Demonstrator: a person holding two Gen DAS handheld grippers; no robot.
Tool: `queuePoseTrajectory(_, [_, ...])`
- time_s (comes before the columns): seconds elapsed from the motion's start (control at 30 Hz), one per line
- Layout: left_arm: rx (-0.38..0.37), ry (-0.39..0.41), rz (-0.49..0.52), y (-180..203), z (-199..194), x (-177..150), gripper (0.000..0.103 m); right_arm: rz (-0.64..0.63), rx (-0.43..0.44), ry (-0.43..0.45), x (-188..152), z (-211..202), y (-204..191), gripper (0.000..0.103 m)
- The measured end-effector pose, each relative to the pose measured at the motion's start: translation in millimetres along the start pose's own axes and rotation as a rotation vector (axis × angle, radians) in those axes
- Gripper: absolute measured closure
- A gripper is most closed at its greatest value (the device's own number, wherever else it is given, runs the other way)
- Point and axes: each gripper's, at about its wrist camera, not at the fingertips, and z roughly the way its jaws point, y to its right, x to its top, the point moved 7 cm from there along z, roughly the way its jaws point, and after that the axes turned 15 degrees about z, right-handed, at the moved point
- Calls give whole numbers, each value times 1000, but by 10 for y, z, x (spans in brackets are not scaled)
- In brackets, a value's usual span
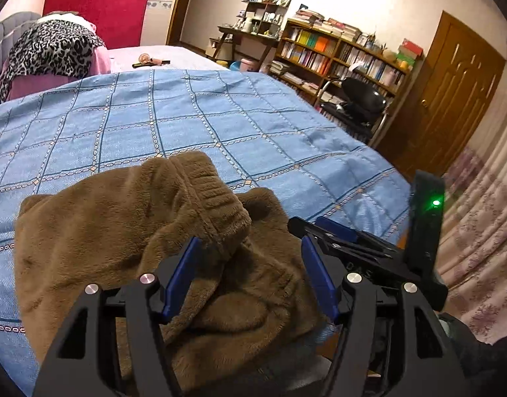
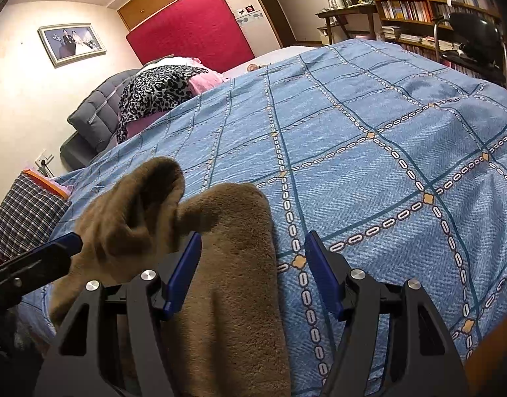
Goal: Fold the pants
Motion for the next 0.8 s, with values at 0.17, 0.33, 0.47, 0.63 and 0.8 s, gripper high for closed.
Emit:
queuePoseTrajectory(0.17, [53,30,-84,-349,-266,-56,39,-18,92,-24,-14,-112,-246,37])
queuePoseTrajectory(0.33, [112,35,-179,-739,-423,-183,39,-66,193,-85,-48,-80,-603,36])
queuePoseTrajectory(0.47, [140,48,-217,-913,-511,-253,39,-80,228,-145,-98,122,-831,38])
queuePoseTrajectory(0.63, [156,41,-228,-1020,-534,-319,39,-102,250,-227,-214,312,-991,64])
queuePoseTrajectory(0.8, [149,27,-266,-1131,-496,-395,39,-105,293,-241,-196,93,-992,78])
